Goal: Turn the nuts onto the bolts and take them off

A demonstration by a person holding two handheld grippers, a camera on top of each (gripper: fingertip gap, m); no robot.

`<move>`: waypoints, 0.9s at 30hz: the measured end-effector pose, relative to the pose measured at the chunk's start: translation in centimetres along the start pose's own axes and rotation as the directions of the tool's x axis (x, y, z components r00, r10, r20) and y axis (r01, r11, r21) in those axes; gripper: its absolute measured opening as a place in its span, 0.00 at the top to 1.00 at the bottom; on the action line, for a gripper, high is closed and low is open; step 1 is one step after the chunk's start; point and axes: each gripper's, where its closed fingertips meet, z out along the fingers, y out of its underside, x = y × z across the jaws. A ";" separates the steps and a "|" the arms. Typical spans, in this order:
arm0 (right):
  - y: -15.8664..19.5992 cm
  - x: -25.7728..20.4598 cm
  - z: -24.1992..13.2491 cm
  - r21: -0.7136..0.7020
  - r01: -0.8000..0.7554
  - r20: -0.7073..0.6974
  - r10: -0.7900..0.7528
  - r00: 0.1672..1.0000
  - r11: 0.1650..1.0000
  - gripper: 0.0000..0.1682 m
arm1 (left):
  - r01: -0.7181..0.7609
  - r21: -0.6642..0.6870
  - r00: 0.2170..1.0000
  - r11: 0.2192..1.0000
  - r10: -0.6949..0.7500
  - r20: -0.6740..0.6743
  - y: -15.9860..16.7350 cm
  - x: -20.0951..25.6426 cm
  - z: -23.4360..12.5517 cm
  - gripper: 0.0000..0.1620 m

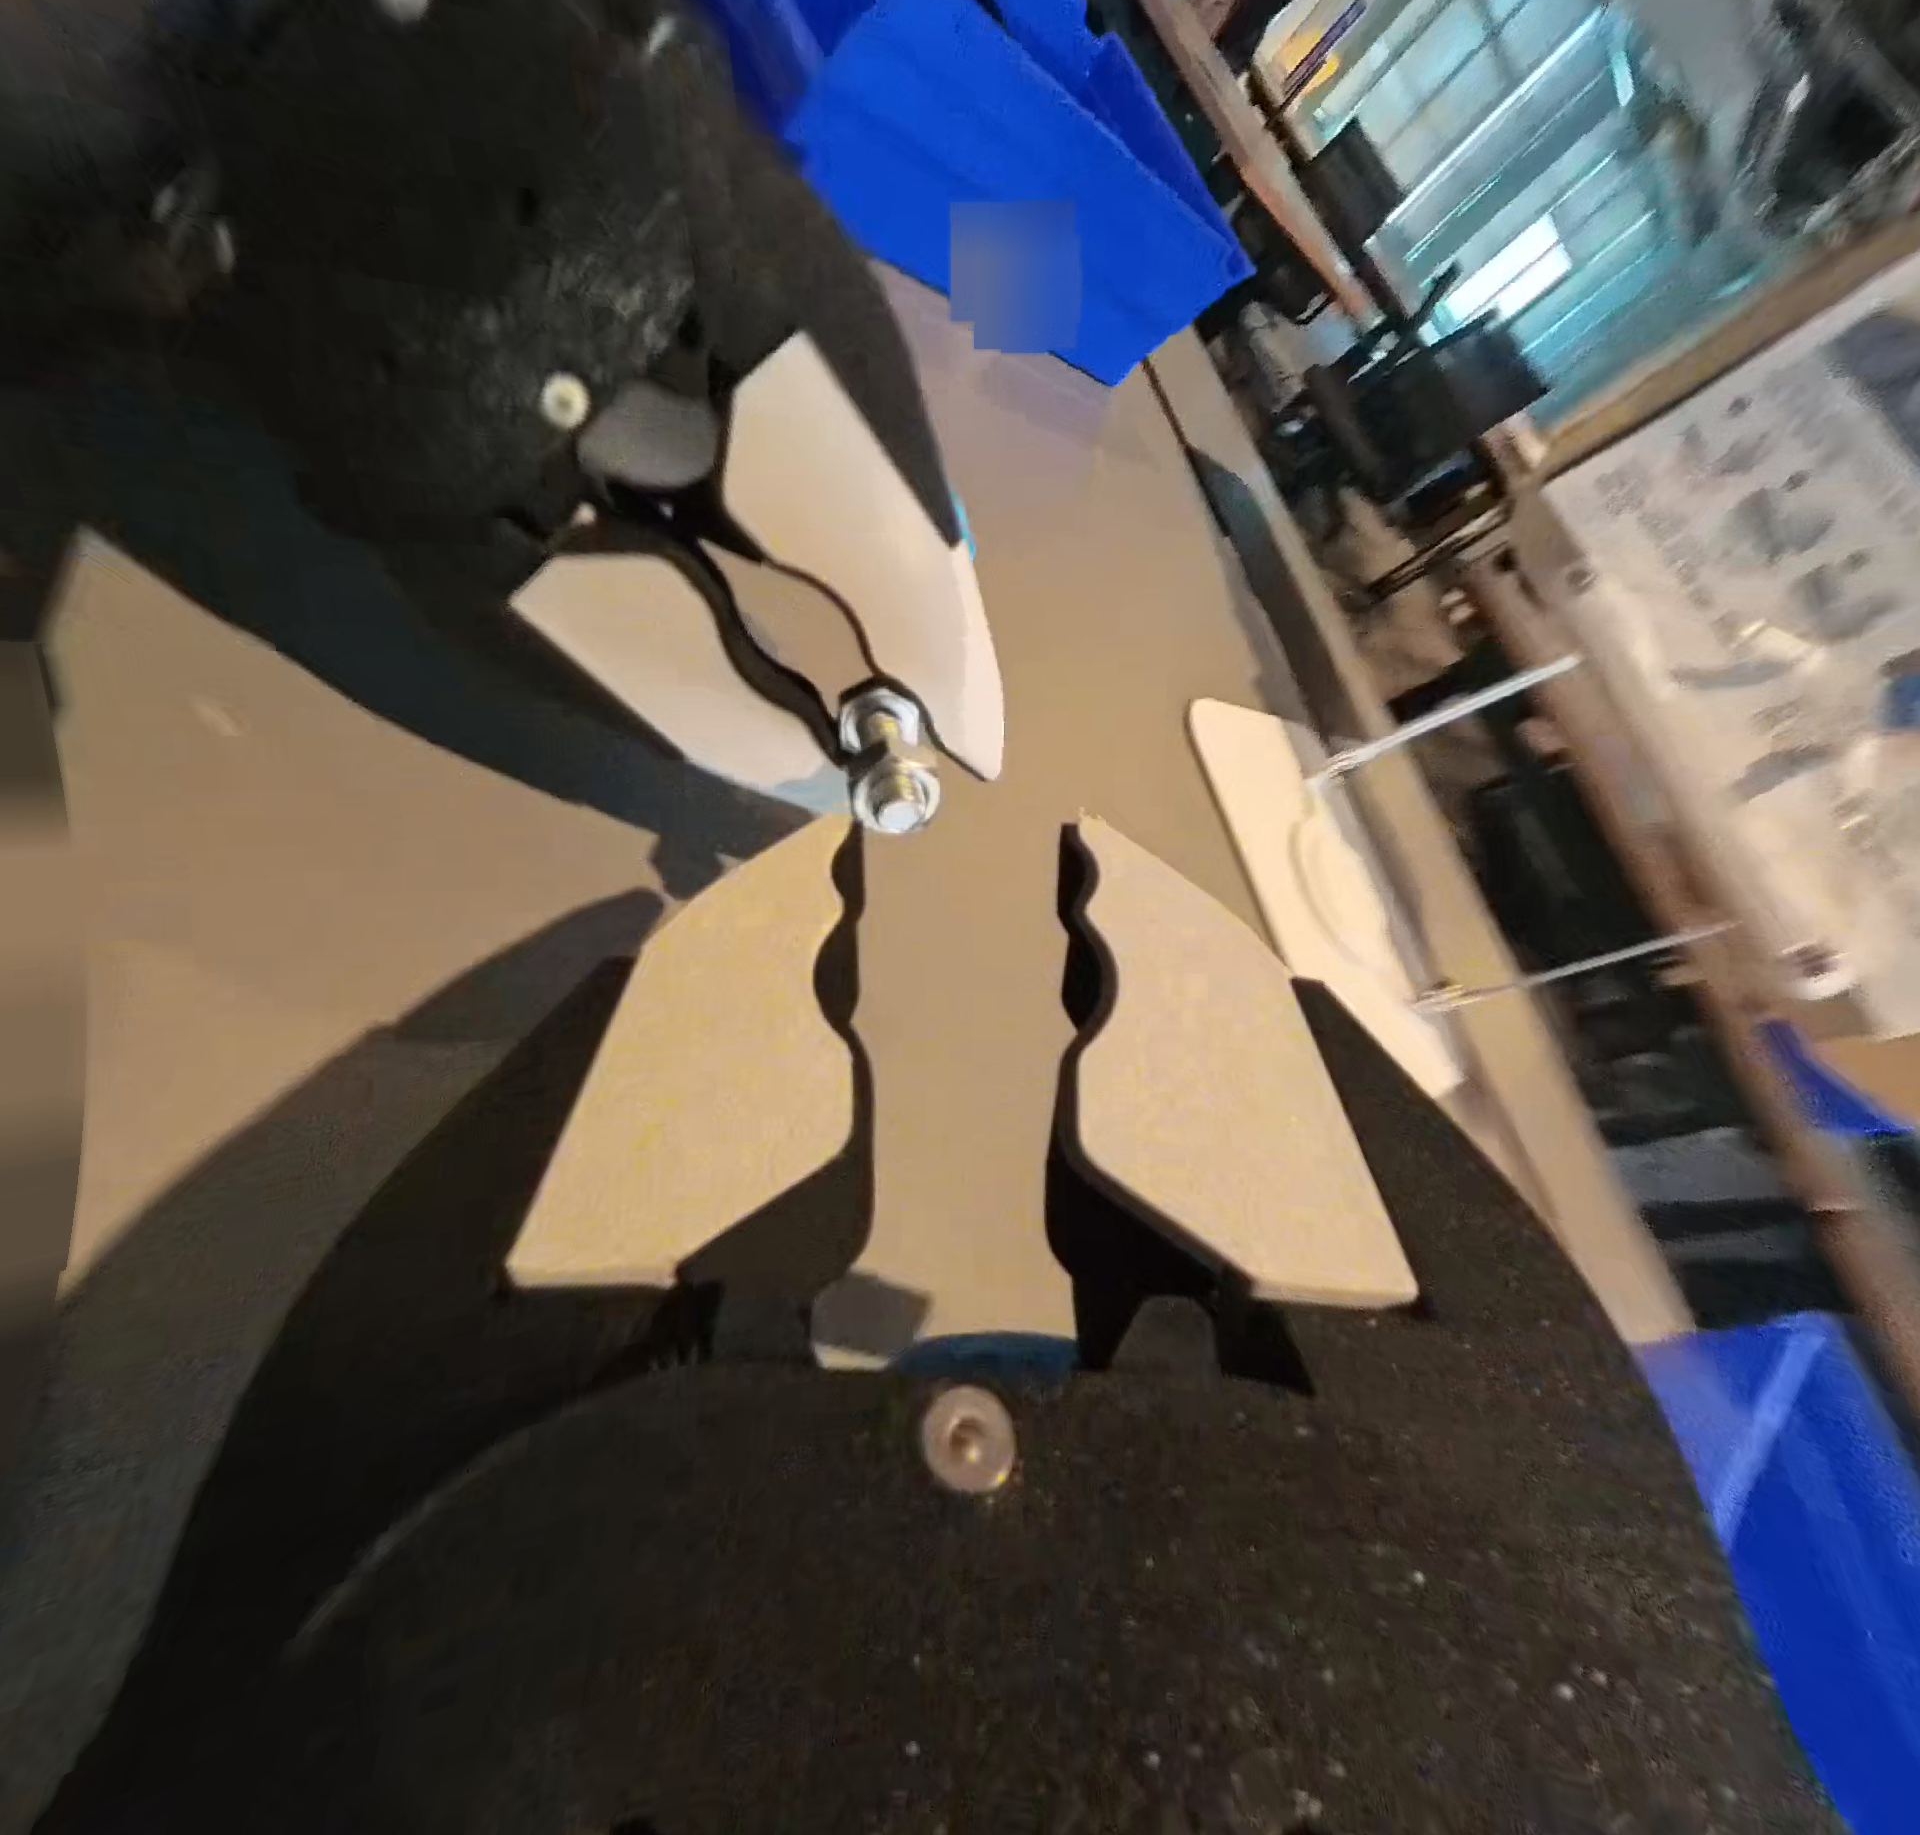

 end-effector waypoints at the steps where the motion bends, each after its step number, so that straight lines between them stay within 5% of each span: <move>1: 0.1 -0.3 0.2 -0.016 0.074 -0.015 -0.075 0.997 0.997 0.79 | 0.000 0.004 1.000 1.000 0.000 -0.004 -0.1 0.1 0.0 0.90; 10: 0.1 -1.5 1.2 -0.057 0.235 -0.042 -0.237 0.970 0.970 0.88 | -0.033 0.011 0.999 0.999 0.033 -0.012 -0.3 0.4 0.0 0.90; 19: -0.4 -1.2 1.5 -0.075 -0.211 0.060 0.216 0.975 0.975 0.89 | -0.068 -0.027 0.996 0.997 0.069 0.055 0.1 -0.6 -0.1 0.90; 22: -0.4 -1.3 1.5 -0.094 -0.475 0.136 0.484 0.865 0.875 0.89 | -0.071 -0.025 0.996 0.997 0.072 0.060 0.0 -0.7 -0.1 0.90; 24: -0.7 -1.4 1.4 -0.099 -0.664 0.209 0.668 0.714 0.741 0.89 | -0.066 -0.024 0.996 0.998 0.067 0.060 0.0 -0.7 -0.1 0.90; 27: -1.5 -0.9 1.0 -0.051 -0.808 0.331 0.774 0.540 0.586 0.89 | -0.028 -0.004 0.998 1.000 0.028 0.057 -0.1 -0.9 -0.2 0.90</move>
